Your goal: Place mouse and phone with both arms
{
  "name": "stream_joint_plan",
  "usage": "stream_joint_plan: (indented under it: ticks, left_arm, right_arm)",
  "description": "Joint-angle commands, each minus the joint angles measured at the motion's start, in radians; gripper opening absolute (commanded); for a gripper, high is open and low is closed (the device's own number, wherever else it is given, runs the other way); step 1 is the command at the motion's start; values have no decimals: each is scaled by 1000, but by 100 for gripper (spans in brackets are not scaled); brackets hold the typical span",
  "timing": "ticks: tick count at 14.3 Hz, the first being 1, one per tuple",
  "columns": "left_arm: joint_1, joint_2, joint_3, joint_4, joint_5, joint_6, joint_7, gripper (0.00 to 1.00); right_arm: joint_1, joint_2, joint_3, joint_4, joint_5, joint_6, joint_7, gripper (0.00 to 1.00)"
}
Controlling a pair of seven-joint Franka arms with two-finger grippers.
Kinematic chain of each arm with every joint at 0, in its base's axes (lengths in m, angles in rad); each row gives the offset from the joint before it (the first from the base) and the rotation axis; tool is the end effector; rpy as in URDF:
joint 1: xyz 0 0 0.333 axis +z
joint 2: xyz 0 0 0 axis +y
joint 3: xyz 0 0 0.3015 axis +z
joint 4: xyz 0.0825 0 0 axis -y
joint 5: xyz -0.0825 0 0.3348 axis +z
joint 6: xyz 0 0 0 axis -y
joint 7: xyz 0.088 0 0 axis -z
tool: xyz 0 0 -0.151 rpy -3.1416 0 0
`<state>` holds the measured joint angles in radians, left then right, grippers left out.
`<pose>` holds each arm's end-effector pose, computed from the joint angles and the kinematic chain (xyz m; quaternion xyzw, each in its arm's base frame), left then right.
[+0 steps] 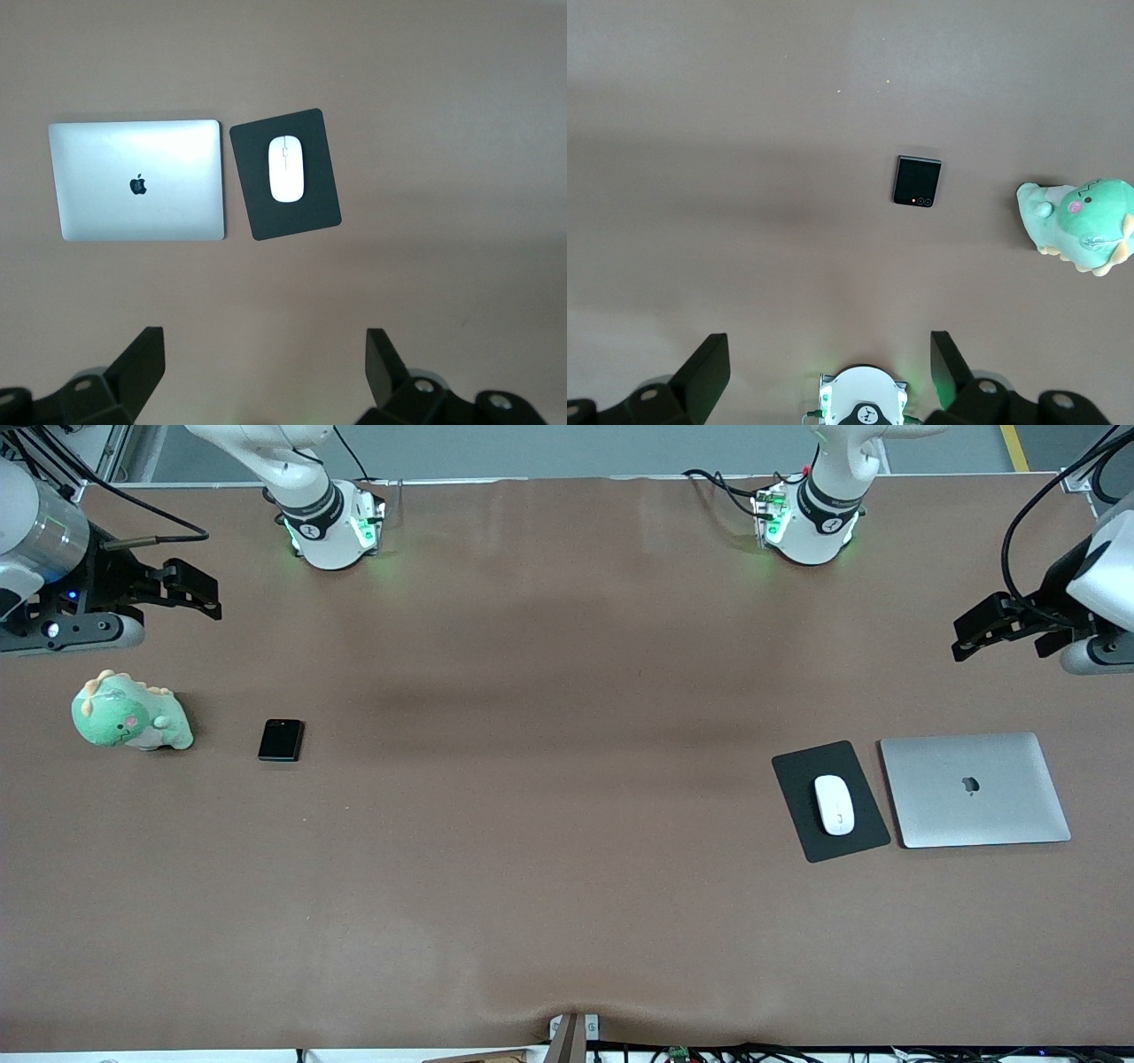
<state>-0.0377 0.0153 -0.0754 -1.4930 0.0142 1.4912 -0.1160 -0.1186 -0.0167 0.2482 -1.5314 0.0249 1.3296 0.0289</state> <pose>0.4986 -0.0541 0.5840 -0.9999 -0.0020 0.0077 0.0074 0.4614 0.0653 0.5722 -0.9943 -0.0517 0.0932 0.0029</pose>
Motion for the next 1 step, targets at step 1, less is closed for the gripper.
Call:
stream_joint_plan:
  ticks: [1]
  left_arm:
    - [1, -15, -6, 5, 23, -22, 25, 100]
  right_arm:
    - [-19, -29, 6, -23, 18, 11, -14, 100]
